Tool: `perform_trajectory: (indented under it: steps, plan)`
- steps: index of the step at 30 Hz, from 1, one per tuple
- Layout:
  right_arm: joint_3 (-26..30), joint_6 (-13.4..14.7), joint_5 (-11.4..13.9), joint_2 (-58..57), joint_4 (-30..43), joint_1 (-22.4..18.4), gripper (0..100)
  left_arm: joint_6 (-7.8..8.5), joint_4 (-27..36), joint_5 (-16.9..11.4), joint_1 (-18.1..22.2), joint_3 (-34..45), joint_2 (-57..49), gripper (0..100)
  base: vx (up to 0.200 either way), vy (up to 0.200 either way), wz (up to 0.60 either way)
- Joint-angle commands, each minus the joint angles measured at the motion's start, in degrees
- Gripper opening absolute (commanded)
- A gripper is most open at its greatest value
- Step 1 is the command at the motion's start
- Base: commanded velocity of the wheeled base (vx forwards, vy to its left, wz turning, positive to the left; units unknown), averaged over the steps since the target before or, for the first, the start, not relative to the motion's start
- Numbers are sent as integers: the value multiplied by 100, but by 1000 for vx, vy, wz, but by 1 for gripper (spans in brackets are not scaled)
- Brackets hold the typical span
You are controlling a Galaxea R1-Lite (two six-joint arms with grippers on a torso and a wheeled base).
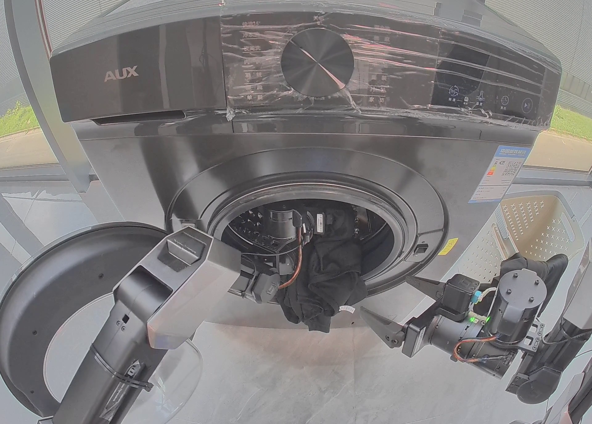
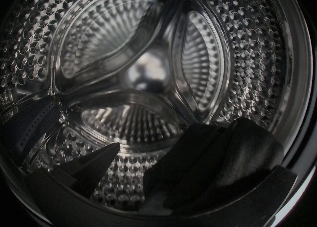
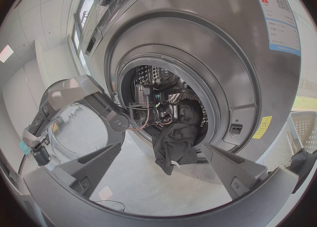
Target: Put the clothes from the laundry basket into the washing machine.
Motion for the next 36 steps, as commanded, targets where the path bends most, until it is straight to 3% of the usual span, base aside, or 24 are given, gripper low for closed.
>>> perform_trajectory:
  steps: [1,6,10,11,14,27,28,36]
  plan:
    - [0,-1,-1,-7,-3,-1,100,-167,413,-236,-337,1582,-1420,100,0,0,0]
    - [0,-1,-1,-33,-3,-1,100,-158,466,-447,-408,2382,-1719,100,0,0,0]
    - [0,-10,-1,-33,-3,-1,100,-158,800,-842,-540,3182,-2106,100,0,0,0]
    - [0,-1,-1,-24,-3,-1,100,-167,1081,-1062,-566,3428,-2281,100,0,0,0]
    - [0,-1,-1,-15,-3,17,100,-158,1222,-1291,-601,3603,-2343,100,0,0,0]
    - [0,-10,8,2,-3,52,100,-105,1204,-1247,-548,2971,-1455,100,0,0,0]
    - [0,-10,8,2,-3,52,100,-105,1204,-1238,-548,2927,-1411,0,0,0,0]
    - [0,-10,16,-7,-3,61,100,-123,1143,-1097,-540,2355,-972,0,0,0,0]
